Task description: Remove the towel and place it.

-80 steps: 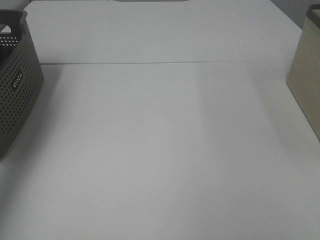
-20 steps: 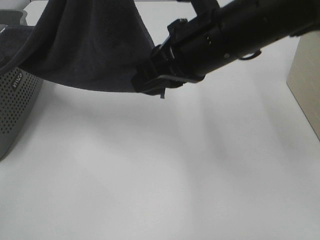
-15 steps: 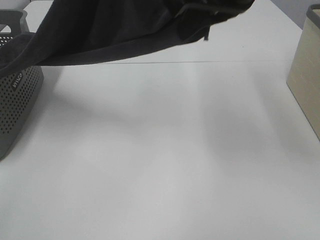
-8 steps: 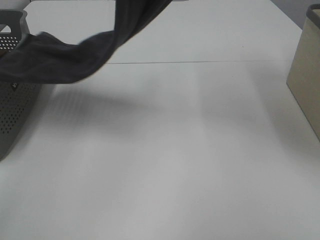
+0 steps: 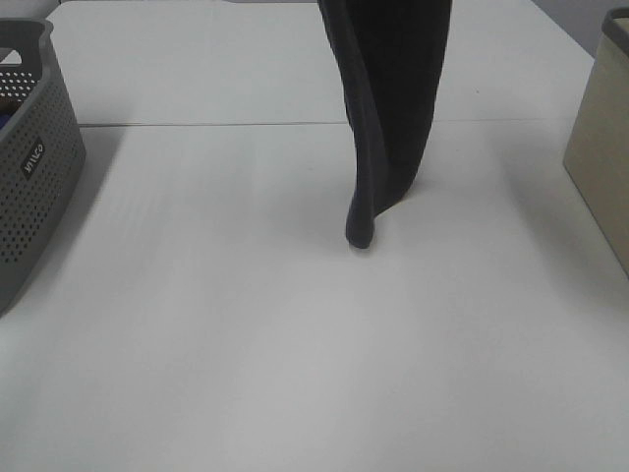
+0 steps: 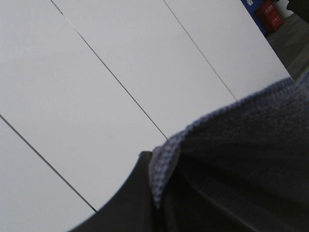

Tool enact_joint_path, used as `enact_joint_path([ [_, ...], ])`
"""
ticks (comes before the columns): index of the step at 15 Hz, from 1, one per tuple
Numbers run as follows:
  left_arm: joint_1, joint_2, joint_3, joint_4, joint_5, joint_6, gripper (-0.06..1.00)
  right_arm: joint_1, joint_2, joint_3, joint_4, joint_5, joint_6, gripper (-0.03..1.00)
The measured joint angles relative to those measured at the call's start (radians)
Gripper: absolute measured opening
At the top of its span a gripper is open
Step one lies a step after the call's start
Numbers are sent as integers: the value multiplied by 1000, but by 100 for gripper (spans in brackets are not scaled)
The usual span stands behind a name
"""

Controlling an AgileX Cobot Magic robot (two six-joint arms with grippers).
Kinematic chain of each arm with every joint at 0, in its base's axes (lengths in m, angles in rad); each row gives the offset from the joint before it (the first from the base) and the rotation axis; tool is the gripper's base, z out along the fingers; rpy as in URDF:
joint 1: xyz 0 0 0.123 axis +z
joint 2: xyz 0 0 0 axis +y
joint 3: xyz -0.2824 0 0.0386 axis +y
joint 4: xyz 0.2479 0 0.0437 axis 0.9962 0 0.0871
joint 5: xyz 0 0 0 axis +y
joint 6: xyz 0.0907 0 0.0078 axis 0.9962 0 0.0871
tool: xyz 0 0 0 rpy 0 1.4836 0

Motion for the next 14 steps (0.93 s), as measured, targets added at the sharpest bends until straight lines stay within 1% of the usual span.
enact_joint_path([
  [3, 0, 11, 0, 59, -54, 0, 0, 0, 0, 0, -98, -10, 39, 1],
  [6, 0, 11, 0, 77, -103, 0, 0, 0, 0, 0, -122, -10, 42, 1],
  [7, 0, 11, 0, 100, -108, 1, 0, 0, 0, 0, -132, -10, 42, 1],
  [8, 0, 11, 0, 160, -112, 2, 0, 0, 0, 0, -151, -10, 58, 1],
  [9, 0, 11, 0, 182, -112, 3, 0, 0, 0, 0, -153, -10, 74, 1],
  [13, 0, 11, 0, 194, -112, 3, 0, 0, 2, 0, -157, -16, 124, 1],
  [14, 0, 11, 0, 196, -111, 3, 0, 0, 5, 0, -157, -33, 142, 1],
])
